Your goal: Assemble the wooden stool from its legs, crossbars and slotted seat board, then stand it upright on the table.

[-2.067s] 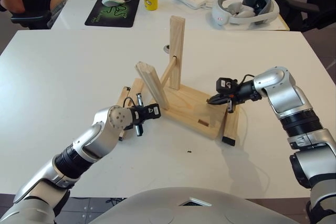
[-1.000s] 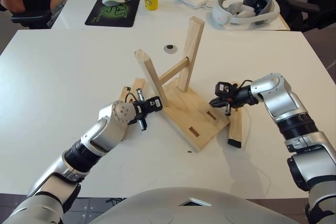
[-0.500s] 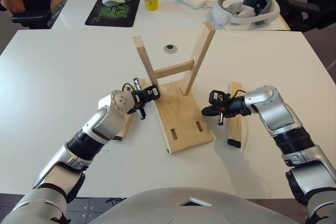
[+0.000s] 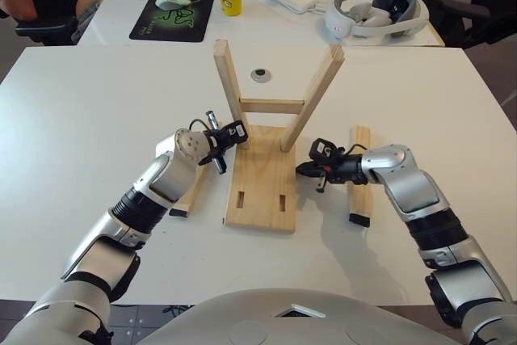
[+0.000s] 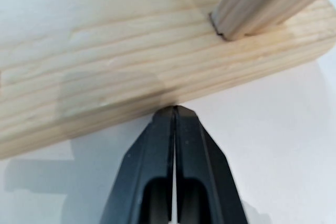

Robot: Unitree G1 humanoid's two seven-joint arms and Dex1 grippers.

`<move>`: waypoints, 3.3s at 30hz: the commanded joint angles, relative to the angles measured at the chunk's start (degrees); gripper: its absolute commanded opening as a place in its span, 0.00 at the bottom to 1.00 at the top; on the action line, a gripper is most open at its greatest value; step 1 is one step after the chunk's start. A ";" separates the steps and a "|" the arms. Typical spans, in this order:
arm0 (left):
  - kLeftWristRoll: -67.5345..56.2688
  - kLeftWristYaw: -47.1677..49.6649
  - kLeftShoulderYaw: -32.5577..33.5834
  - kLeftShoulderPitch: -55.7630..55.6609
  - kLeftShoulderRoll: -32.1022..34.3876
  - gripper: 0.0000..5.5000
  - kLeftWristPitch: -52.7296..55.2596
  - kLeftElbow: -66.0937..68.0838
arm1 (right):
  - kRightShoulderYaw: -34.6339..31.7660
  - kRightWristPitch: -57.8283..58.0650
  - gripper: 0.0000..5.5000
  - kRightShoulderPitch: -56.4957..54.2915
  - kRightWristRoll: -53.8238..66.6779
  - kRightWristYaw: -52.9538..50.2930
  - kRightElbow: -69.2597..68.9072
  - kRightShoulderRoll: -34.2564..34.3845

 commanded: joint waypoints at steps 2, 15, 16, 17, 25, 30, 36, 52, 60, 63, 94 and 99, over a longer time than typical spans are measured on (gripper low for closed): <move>0.26 -1.14 0.10 0.38 0.32 0.00 0.35 -1.56 | -0.29 -0.67 0.00 -1.32 -0.13 -2.26 2.31 0.75; 0.12 -0.85 -0.93 1.58 -1.81 0.00 1.01 -1.48 | 0.01 -7.27 0.00 -10.00 -1.38 -5.20 15.64 5.26; 0.17 -0.83 -0.96 1.51 -1.86 0.00 1.03 -1.43 | -0.02 -7.66 0.00 -10.47 -1.37 -5.29 16.46 5.57; 0.43 -0.74 -0.95 1.25 -1.71 0.00 0.96 -1.35 | -0.14 -8.18 0.00 -11.34 -1.38 -5.48 17.69 6.21; -0.38 -3.58 3.79 -2.45 2.26 0.00 1.25 -4.68 | -1.15 -8.91 0.00 -10.73 -2.74 -6.21 17.94 4.83; -8.95 -8.64 13.82 -4.19 4.21 0.00 1.26 -11.51 | -5.67 -3.53 0.00 -5.95 -0.67 -6.64 5.42 0.48; -27.25 -18.94 31.95 -1.44 11.32 0.00 7.79 -17.85 | -16.46 7.85 0.00 1.58 5.71 -7.62 -15.14 -4.04; -28.15 9.59 42.17 28.96 -4.27 0.38 3.52 -21.00 | -36.75 18.47 0.00 25.74 19.28 -33.30 -38.55 19.20; -26.83 15.62 38.61 30.47 -4.84 0.48 6.02 -22.09 | -35.23 13.91 0.00 23.21 17.12 -38.72 -34.29 17.97; -25.68 16.33 37.39 30.42 -3.89 0.48 5.43 -21.64 | -34.84 13.52 0.00 22.49 17.57 -38.99 -33.35 17.31; -25.63 15.06 31.01 29.44 1.19 0.48 13.95 -19.68 | -29.58 12.73 0.00 20.53 18.42 -40.49 -31.52 15.39; -26.19 14.84 30.86 28.79 1.65 0.48 14.77 -19.75 | -29.23 13.08 0.00 20.23 18.77 -40.88 -31.91 15.67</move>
